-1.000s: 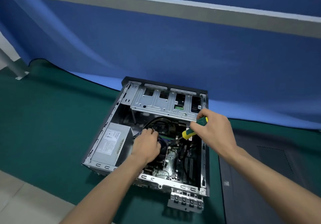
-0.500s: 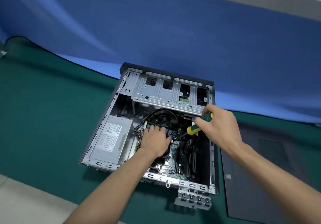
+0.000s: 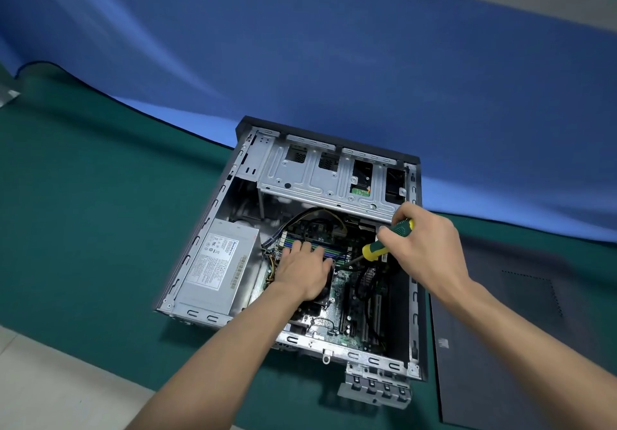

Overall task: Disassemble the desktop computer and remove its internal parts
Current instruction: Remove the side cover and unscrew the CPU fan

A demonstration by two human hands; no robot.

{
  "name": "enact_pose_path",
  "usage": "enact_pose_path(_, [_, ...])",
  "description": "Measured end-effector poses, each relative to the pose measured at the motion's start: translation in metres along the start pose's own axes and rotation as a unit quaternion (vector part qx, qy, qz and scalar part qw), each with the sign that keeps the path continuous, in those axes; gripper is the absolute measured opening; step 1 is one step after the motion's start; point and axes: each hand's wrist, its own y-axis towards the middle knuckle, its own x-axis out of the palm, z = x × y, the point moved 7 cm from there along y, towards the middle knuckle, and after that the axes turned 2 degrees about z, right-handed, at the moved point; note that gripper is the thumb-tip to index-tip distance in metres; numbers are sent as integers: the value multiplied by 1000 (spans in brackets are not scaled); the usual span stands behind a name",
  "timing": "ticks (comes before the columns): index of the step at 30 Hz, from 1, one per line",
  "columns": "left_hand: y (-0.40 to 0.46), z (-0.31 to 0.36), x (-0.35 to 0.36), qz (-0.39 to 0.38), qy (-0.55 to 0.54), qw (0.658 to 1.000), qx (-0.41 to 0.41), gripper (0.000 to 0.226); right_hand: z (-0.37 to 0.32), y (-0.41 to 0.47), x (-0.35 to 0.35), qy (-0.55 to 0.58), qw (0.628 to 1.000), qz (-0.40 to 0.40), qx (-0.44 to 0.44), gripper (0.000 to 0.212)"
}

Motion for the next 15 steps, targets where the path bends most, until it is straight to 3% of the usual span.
enact_pose_path(15, [2, -2, 4, -12, -19, 1000, -4, 43, -2, -3, -2, -12, 1000, 3, -6, 20])
